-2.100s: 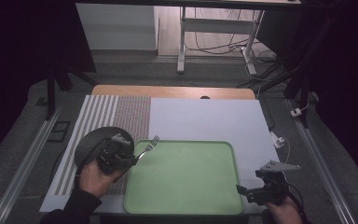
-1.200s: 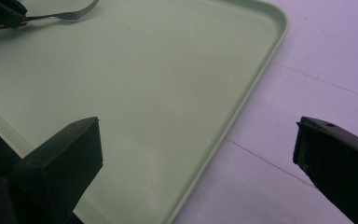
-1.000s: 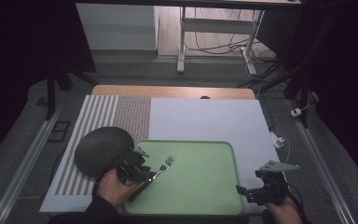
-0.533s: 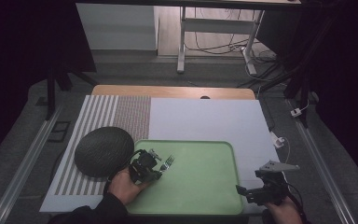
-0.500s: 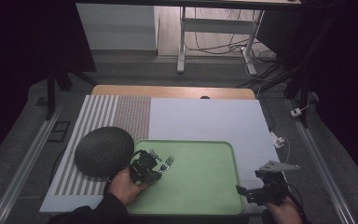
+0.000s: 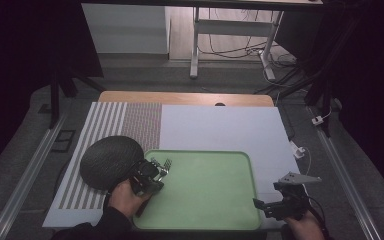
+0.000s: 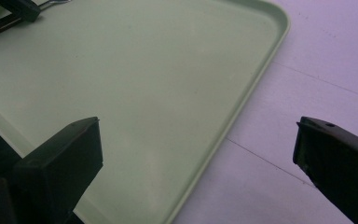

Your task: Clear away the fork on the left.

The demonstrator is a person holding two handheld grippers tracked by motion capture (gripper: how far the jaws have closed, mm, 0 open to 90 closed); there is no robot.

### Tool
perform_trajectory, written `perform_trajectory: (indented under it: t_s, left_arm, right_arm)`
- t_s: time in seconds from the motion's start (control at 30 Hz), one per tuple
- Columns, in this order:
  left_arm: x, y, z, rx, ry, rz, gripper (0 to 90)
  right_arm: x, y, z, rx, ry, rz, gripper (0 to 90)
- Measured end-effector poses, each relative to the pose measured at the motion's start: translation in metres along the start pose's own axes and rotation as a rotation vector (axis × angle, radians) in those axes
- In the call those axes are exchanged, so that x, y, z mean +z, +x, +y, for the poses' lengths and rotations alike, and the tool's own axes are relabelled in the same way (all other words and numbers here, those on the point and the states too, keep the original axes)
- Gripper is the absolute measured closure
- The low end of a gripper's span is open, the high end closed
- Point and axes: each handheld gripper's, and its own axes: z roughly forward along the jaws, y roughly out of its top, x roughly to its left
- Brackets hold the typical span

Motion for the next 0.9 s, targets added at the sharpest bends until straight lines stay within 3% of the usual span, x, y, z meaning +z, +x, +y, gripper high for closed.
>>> perform_trajectory:
  t_s: [0.63,0.77,0.9]
  left_arm:
    - [-0.008,0.026,-0.01,-0.11,-0.002,-0.016,88.8]
    - [-0.009,0.028,-0.01,-0.115,-0.005,-0.021,87.6]
    - [-0.01,0.027,-0.009,-0.107,-0.02,-0.02,79.5]
  right_arm:
    - [0.0,0.0,0.0,0.0,0.0,0.0,1.4]
    - [0.0,0.0,0.0,0.0,0.0,0.001,1.4]
    - [0.0,0.0,0.0,0.0,0.0,0.002,1.4]
